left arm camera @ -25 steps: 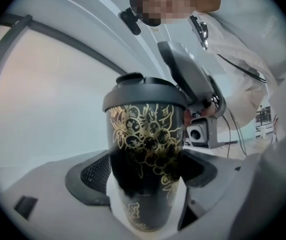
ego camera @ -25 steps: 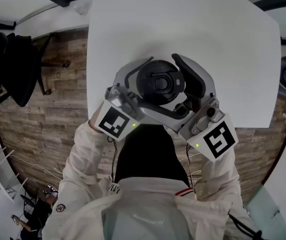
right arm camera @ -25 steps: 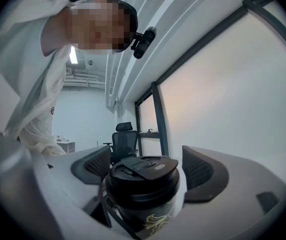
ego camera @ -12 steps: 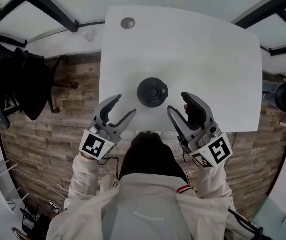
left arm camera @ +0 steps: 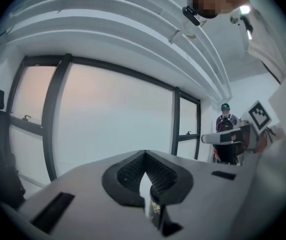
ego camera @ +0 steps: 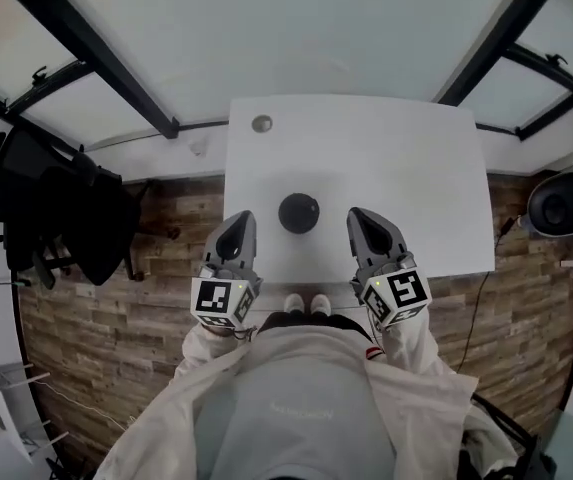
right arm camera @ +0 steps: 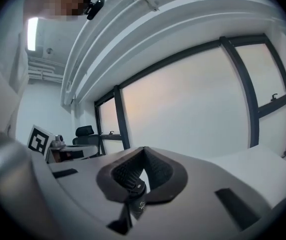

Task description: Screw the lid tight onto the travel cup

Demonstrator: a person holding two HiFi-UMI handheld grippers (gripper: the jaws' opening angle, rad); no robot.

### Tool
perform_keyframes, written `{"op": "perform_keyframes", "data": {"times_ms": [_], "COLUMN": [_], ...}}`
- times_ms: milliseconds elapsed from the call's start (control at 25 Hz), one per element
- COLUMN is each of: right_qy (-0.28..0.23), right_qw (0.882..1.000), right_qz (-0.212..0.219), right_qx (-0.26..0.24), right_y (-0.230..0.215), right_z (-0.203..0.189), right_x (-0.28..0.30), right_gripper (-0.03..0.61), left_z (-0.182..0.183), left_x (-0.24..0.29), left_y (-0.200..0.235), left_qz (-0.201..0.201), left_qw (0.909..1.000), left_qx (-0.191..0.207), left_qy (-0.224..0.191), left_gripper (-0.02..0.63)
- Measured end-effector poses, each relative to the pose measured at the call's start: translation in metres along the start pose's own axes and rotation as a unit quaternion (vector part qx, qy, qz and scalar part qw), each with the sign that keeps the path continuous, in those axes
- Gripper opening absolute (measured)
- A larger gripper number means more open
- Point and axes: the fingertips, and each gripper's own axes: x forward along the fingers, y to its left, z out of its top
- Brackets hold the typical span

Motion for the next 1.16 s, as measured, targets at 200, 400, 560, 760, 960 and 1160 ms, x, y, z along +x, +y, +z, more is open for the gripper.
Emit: {"op": "perform_keyframes", "data": {"times_ms": [200,400,560,760,960,1160], "right_qy": [-0.009,-0.020,-0.022,-0.018,-0.013,-0.012], "right_qw": [1.000,0.999,0.999,0.999,0.999,1.000], "right_qz": [-0.022,-0.027,-0.026,-0.027,-0.029,-0.026], "right_qx": [0.008,0.002,0.001,0.000,0.000,-0.001], "right_y": [-0.003,-0.003,-0.002,-0.001,-0.001,0.003], "right_z": [0.013,0.026,0.031,0.027,0.024,0.023], "right_x": [-0.007,-0.008,-0.007,-0.006,-0.007,-0.006], "right_gripper": [0.020,0.020,0.020,0.020,0.020,0.020], "left_z": [0.024,0.042,0.045,0.043,0.039,0.036], "left_x": [0.006,0.007,0.007,0.004,0.001,-0.002], "left_y": [-0.011,-0.015,-0.014,-0.010,-0.009,-0.008], "left_qz": [0.009,0.014,0.015,0.024,0.026,0.026], "left_qw": [0.9996,0.9987,0.9982,0.9983,0.9985,0.9985], "left_qx": [0.025,0.043,0.055,0.050,0.046,0.047], "left_qy": [-0.007,-0.021,-0.020,-0.020,-0.017,-0.014], "left_gripper": [0.008,0.006,0.008,0.008,0.008,0.008]}}
